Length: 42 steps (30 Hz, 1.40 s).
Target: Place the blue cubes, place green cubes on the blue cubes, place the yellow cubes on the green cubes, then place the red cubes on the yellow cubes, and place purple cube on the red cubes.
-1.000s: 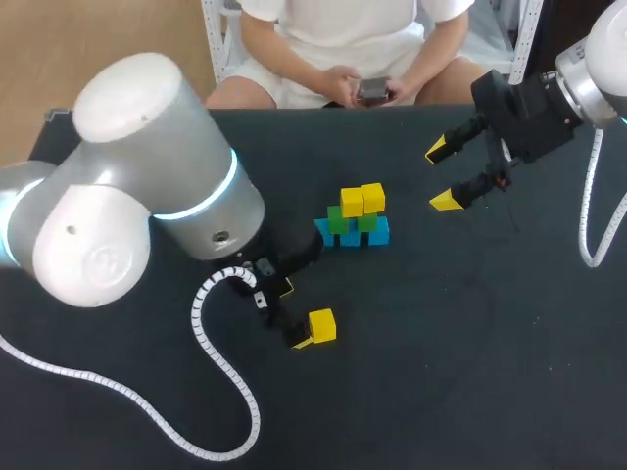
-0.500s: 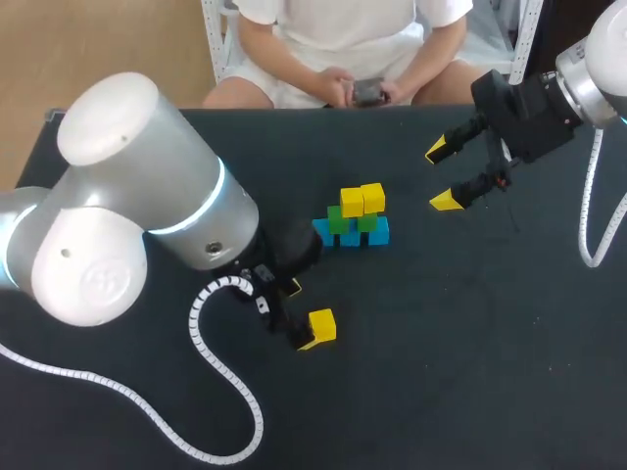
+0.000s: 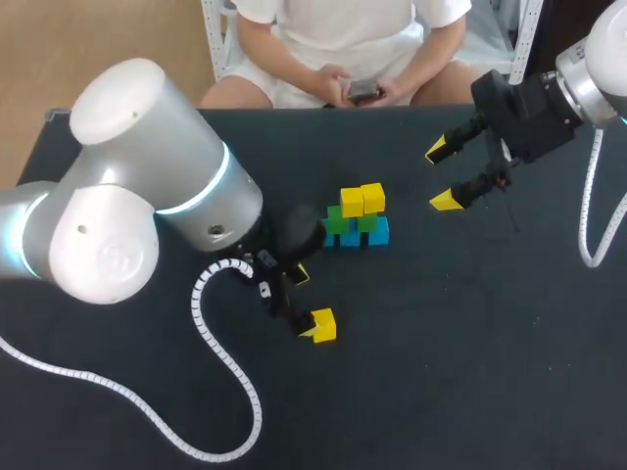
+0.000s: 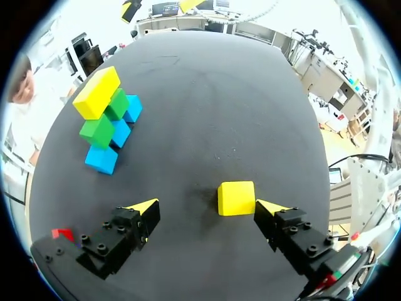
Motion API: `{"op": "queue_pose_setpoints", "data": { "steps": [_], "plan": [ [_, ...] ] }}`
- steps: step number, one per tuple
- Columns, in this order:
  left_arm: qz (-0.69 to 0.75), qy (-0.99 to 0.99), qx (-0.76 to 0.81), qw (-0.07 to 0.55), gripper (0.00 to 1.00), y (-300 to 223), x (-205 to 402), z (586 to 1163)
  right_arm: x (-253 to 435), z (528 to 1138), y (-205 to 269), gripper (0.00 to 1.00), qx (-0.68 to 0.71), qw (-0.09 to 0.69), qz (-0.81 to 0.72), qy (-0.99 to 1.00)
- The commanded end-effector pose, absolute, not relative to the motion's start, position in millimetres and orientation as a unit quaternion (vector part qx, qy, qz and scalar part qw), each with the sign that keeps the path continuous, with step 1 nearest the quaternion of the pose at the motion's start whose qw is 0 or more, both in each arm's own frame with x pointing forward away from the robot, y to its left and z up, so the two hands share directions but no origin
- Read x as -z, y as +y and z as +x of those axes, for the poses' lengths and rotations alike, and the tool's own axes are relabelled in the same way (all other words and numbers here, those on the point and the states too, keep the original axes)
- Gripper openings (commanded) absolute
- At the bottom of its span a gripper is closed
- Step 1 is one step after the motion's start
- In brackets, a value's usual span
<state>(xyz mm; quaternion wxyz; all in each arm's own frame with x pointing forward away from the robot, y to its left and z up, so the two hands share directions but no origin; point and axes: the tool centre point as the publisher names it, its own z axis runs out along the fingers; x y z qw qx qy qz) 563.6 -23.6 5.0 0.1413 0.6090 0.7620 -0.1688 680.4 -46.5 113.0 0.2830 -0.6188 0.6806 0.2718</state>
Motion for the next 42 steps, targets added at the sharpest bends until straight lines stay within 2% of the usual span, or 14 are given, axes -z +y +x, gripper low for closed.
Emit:
{"op": "queue_pose_setpoints", "data": {
  "steps": [1,16,42],
  "plan": [
    [0.612,0.761,0.172,0.131,1.0,-30.3,-0.5,570.1,-113.1,679.2,-46.7,1.0,-0.271,0.284,-0.618,0.681],
    [0.594,0.781,0.164,0.098,1.0,-24.6,-2.2,540.8,-113.1,679.2,-46.7,1.0,-0.271,0.284,-0.618,0.681],
    [0.614,0.765,0.169,0.095,1.0,-31.8,4.9,558.6,-113.1,679.2,-46.7,1.0,-0.271,0.284,-0.618,0.681]
  ]
}}
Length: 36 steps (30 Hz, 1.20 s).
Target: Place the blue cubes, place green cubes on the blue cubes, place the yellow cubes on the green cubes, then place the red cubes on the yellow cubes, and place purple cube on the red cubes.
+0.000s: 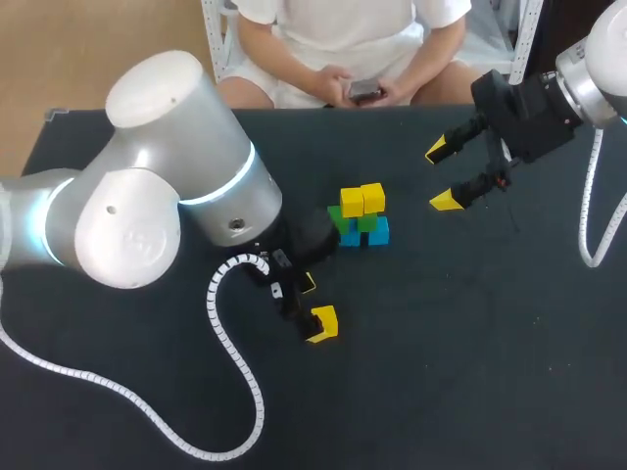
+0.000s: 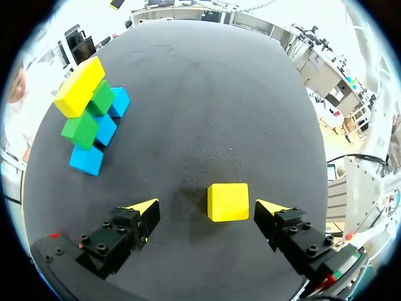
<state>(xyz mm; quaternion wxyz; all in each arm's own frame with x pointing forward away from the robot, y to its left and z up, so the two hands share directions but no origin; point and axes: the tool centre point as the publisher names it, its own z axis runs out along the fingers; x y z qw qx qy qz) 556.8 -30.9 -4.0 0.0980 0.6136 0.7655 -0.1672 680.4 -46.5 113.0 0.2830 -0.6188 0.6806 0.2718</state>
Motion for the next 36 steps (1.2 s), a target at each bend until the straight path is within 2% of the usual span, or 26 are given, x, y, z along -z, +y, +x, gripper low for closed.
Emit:
{"op": "queue_pose_setpoints", "data": {
  "steps": [1,18,20,21,23,30,32,34,36],
  "plan": [
    [0.613,0.766,0.169,0.095,1.0,-31.9,5.0,558.4,-113.1,679.2,-46.7,1.0,-0.271,0.284,-0.618,0.681],
    [0.616,0.762,0.174,0.096,1.0,-34.9,7.7,558.0,-113.1,679.2,-46.7,1.0,-0.271,0.284,-0.618,0.681],
    [0.616,0.761,0.176,0.098,0.89,-35.1,7.8,557.9,-113.1,679.2,-46.7,1.0,-0.271,0.284,-0.618,0.681],
    [0.616,0.761,0.176,0.098,0.68,-35.2,8.0,557.7,-113.1,679.2,-46.7,1.0,-0.271,0.284,-0.618,0.681],
    [0.616,0.761,0.177,0.099,0.51,-35.7,8.3,557.1,-113.1,679.2,-46.7,1.0,-0.271,0.284,-0.618,0.681],
    [0.615,0.761,0.182,0.099,0.33,-37.2,10.2,555.0,-113.1,679.2,-46.7,1.0,-0.271,0.284,-0.618,0.681],
    [0.615,0.76,0.183,0.099,0.21,-37.2,10.7,554.8,-113.1,679.2,-46.7,1.0,-0.271,0.284,-0.618,0.681],
    [0.616,0.76,0.184,0.099,0.02,-37.2,10.8,554.8,-113.1,679.2,-46.7,1.0,-0.271,0.284,-0.618,0.681],
    [0.619,0.757,0.182,0.099,0.0,-37.1,9.9,555.3,-113.1,679.2,-46.7,1.0,-0.271,0.284,-0.618,0.681]
  ]
}}
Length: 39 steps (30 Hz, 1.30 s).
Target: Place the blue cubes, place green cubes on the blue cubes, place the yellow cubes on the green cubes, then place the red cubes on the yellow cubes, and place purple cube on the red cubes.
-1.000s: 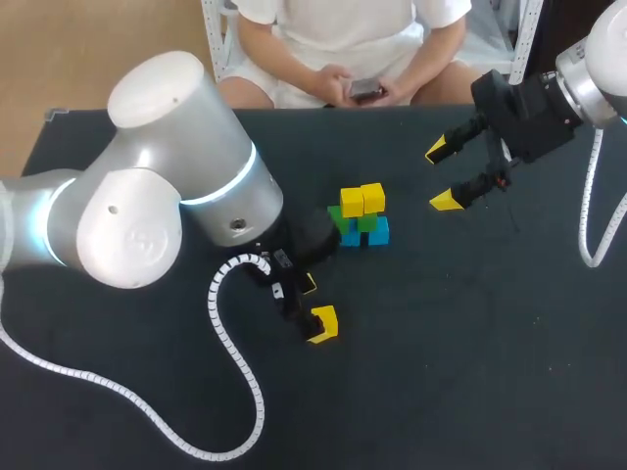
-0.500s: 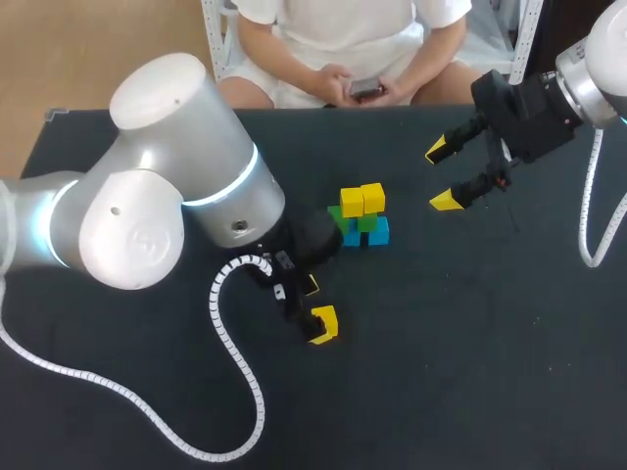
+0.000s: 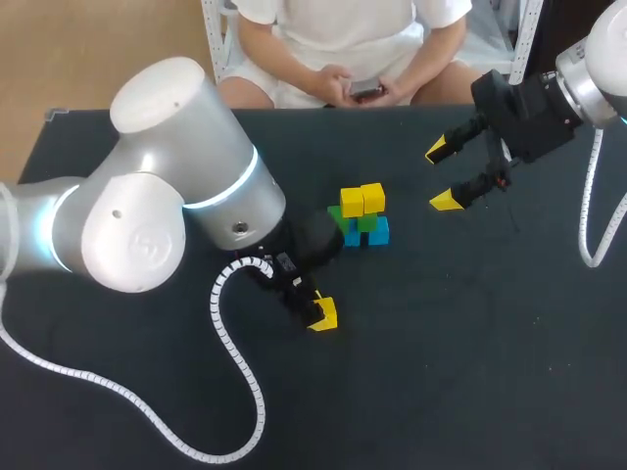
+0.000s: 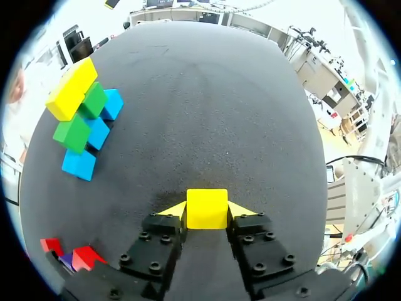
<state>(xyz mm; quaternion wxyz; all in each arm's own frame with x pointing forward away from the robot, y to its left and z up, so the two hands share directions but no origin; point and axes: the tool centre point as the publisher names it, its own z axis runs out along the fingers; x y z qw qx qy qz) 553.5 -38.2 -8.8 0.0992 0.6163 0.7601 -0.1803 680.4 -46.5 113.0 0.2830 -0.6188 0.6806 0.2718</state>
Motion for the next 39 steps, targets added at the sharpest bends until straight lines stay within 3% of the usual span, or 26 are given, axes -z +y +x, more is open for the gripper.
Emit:
{"op": "queue_pose_setpoints", "data": {
  "steps": [1,23,39],
  "plan": [
    [0.621,0.756,0.18,0.1,0.0,-36.8,9.0,555.8,-113.1,679.2,-46.7,1.0,-0.271,0.284,-0.618,0.681],
    [0.638,0.753,0.071,0.146,0.0,5.3,-55.0,612.0,-113.1,679.2,-46.7,1.0,-0.271,0.284,-0.618,0.681],
    [0.654,0.734,0.044,0.18,0.0,2.5,-86.7,648.6,-113.1,679.2,-46.7,1.0,-0.271,0.284,-0.618,0.681]
  ]
}}
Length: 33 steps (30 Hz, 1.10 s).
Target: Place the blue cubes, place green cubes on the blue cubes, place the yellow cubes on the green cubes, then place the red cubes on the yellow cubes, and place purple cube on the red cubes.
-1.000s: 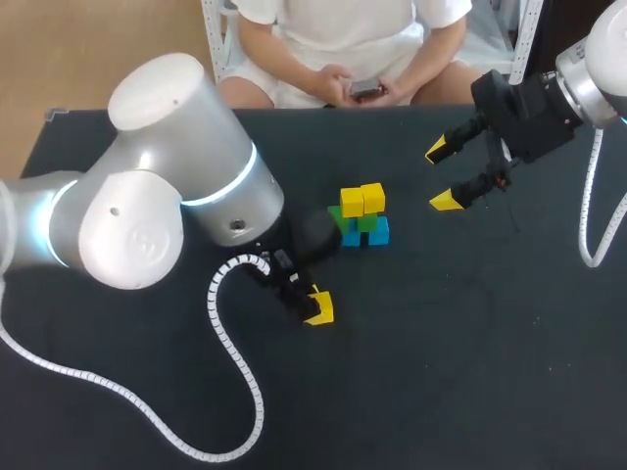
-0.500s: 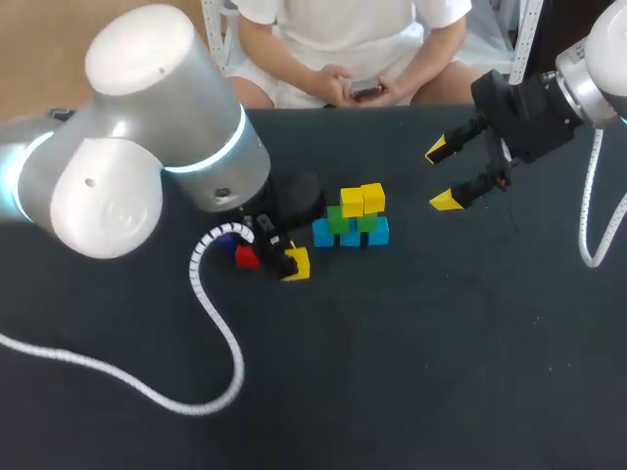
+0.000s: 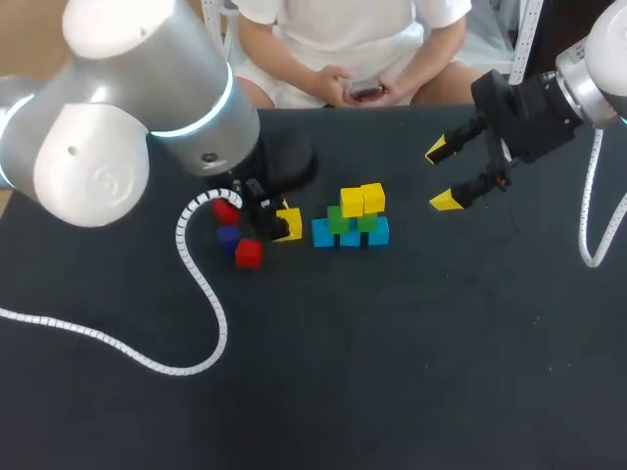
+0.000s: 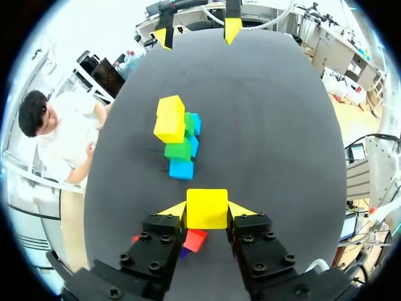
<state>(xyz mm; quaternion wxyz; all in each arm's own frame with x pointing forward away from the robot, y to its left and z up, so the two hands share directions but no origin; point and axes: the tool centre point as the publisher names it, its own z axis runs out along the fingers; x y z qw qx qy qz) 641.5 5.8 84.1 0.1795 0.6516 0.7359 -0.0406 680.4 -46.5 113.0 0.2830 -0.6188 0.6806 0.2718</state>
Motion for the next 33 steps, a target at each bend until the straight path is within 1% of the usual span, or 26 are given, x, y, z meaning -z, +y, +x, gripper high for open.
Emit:
{"op": "queue_pose_setpoints", "data": {
  "steps": [1,11,31,33],
  "plan": [
    [0.654,0.733,0.047,0.182,0.0,1.4,-87.8,650.0,-113.1,679.2,-46.7,1.0,-0.271,0.284,-0.618,0.681],
    [0.659,0.728,0.058,0.18,0.0,-6.3,-89.9,655.6,-113.1,679.2,-46.7,1.0,-0.271,0.284,-0.618,0.681],
    [0.66,0.727,0.059,0.18,0.0,-5.8,-90.9,657.5,-113.1,679.2,-46.7,1.0,-0.271,0.284,-0.618,0.681],
    [0.649,0.734,0.066,0.186,0.0,0.7,-88.4,661.2,-113.1,679.2,-46.7,1.0,-0.271,0.284,-0.618,0.681]
  ]
}}
